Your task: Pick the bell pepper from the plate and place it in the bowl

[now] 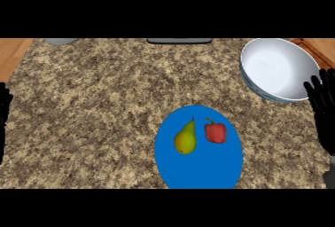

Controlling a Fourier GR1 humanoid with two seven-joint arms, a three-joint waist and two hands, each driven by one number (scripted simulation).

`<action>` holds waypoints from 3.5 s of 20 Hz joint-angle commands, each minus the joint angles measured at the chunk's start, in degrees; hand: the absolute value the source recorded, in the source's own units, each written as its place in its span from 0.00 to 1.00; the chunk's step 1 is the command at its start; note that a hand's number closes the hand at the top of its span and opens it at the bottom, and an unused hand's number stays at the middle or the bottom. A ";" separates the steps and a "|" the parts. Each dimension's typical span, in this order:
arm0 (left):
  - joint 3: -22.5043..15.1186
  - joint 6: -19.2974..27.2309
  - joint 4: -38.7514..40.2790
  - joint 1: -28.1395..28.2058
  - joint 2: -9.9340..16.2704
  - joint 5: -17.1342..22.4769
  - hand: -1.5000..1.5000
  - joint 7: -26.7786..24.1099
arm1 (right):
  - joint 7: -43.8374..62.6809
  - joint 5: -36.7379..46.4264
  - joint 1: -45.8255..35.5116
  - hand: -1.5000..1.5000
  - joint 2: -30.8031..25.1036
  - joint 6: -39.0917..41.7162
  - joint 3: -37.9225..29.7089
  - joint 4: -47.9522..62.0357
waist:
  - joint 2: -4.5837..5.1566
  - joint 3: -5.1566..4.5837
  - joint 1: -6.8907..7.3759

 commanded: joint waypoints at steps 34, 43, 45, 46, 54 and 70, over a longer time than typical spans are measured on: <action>-1.81 -15.25 0.31 -9.43 -12.65 20.39 0.50 7.31 | 70.88 19.64 -30.66 0.00 -10.32 24.94 24.81 2.66 | 0.68 0.39 1.72; 1.46 -17.21 -0.52 -8.25 -11.72 21.35 0.50 8.84 | 77.27 21.77 -29.79 0.00 -4.91 20.17 27.17 0.68 | 0.53 0.47 0.70; 1.22 -17.32 0.05 -9.66 -12.61 21.74 0.50 9.75 | 78.14 21.77 -28.52 0.00 -4.44 19.33 26.99 -1.53 | 0.52 0.48 0.53; 0.54 -16.70 -2.60 -7.22 -13.19 20.58 0.50 8.88 | 74.10 22.36 -28.68 0.00 -5.12 21.11 26.20 3.29 | 0.60 0.50 1.00; 1.73 -17.80 1.51 -9.30 -14.26 19.37 0.50 7.74 | 73.54 35.24 -22.81 0.00 -2.57 14.64 30.25 -3.94 | 0.60 0.48 0.46; 2.81 -19.36 1.19 -10.29 -17.48 16.44 0.50 9.70 | 61.79 47.38 -19.82 0.00 6.93 19.93 26.15 8.59 | 0.74 0.50 0.84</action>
